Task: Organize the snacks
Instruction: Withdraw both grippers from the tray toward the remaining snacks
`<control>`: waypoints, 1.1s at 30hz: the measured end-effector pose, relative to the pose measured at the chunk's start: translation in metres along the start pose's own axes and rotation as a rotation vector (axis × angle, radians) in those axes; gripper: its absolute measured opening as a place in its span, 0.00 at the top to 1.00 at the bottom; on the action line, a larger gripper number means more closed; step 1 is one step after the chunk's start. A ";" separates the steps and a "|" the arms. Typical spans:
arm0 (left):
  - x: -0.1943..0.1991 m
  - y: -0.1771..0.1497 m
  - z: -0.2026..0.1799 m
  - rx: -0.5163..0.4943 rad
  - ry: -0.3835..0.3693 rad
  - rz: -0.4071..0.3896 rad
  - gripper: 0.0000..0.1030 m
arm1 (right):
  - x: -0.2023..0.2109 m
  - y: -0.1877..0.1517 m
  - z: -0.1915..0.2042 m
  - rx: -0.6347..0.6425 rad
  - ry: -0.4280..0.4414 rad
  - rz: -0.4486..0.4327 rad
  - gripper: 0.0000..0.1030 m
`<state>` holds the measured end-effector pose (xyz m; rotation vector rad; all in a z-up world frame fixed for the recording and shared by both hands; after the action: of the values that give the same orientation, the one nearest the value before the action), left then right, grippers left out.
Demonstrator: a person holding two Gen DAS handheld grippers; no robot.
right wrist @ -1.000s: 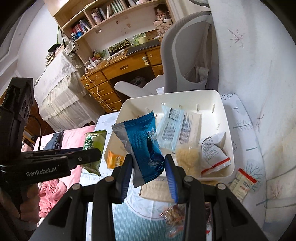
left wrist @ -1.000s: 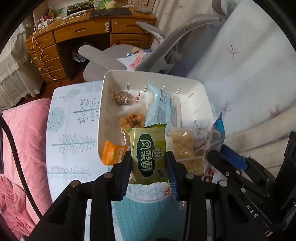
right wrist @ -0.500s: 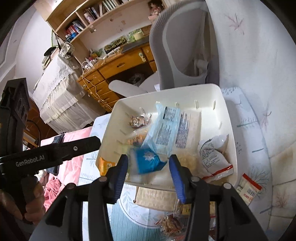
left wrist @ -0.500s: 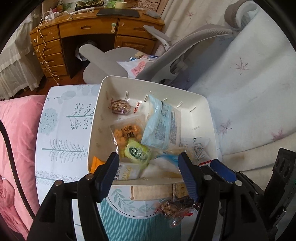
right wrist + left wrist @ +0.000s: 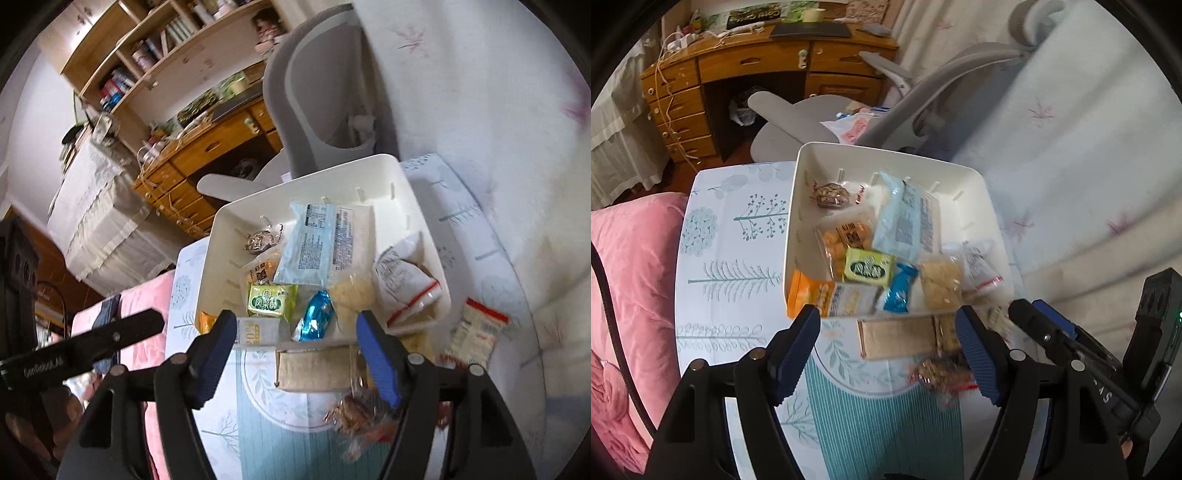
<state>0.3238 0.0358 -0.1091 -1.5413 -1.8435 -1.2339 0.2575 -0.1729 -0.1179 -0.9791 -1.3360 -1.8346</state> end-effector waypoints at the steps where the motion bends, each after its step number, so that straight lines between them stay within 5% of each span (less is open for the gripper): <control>1: 0.005 -0.007 -0.001 -0.011 -0.009 0.002 0.27 | 0.004 -0.003 -0.002 -0.007 -0.008 -0.006 0.31; 17: 0.037 -0.088 -0.012 -0.048 -0.073 0.040 0.23 | 0.059 -0.086 -0.035 -0.143 -0.108 0.032 0.29; 33: 0.015 -0.130 -0.019 0.122 0.000 0.048 0.22 | 0.020 -0.141 -0.104 -0.354 -0.039 0.297 0.29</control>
<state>0.1942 0.0303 -0.1328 -1.5103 -1.8347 -1.0799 0.1091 -0.2371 -0.1876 -1.3242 -0.8434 -1.8578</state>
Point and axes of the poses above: each gripper's, at about its wrist camera, not at the fingertips, and x roughly against the way its jaws point, z to its left, y to its top, the point moved 2 cm from there along -x, roughly the way its jaws point, and after that the axes turned 13 degrees about -y, right-handed, at the moved point
